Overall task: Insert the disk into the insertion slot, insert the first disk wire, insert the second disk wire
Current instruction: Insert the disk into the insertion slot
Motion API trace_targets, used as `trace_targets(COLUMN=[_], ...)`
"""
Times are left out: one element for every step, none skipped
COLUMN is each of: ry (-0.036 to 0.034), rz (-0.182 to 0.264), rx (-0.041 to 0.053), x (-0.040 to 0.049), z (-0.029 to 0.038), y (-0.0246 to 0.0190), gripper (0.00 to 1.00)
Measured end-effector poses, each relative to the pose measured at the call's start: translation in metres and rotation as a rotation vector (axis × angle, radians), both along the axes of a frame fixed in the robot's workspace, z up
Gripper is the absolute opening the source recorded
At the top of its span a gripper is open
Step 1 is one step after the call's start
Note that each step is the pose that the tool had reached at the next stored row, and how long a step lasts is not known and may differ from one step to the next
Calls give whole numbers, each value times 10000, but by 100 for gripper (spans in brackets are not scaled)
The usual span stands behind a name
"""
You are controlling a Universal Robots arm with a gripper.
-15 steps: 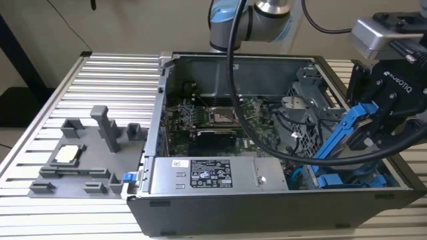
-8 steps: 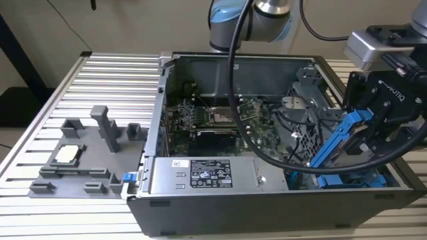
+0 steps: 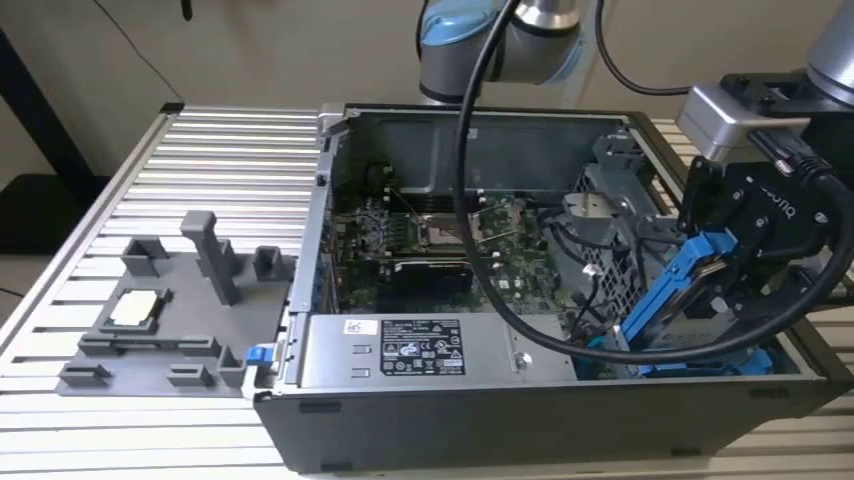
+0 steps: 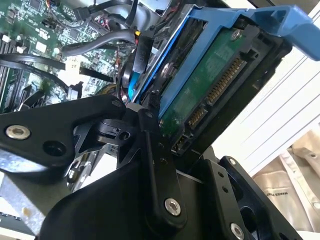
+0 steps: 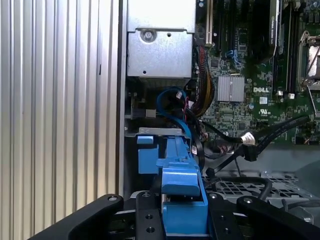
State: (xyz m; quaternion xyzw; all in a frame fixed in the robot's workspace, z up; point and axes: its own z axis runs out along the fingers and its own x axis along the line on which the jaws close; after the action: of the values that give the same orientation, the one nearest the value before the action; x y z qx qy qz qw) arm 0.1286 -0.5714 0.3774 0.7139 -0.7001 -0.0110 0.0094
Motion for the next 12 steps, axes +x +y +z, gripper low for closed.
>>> trace_targets(ry=[0,0,0,0,0,0,-2,-2,-1,0,0,0], rz=[0,0,0,0,0,0,0,2,2,2,0,0], rx=[0,0,1,2,2,3,5,4,4,4,4,4], x=[0,0,0,0,0,0,0,1,1,1,0,0], z=[0,0,0,-1,-1,-1,-1,-1,-1,-1,-1,-1], y=[0,0,0,0,0,0,0,0,0,0,0,0], gripper=[33,33,33,33,33,33,33,34,34,40,40,47])
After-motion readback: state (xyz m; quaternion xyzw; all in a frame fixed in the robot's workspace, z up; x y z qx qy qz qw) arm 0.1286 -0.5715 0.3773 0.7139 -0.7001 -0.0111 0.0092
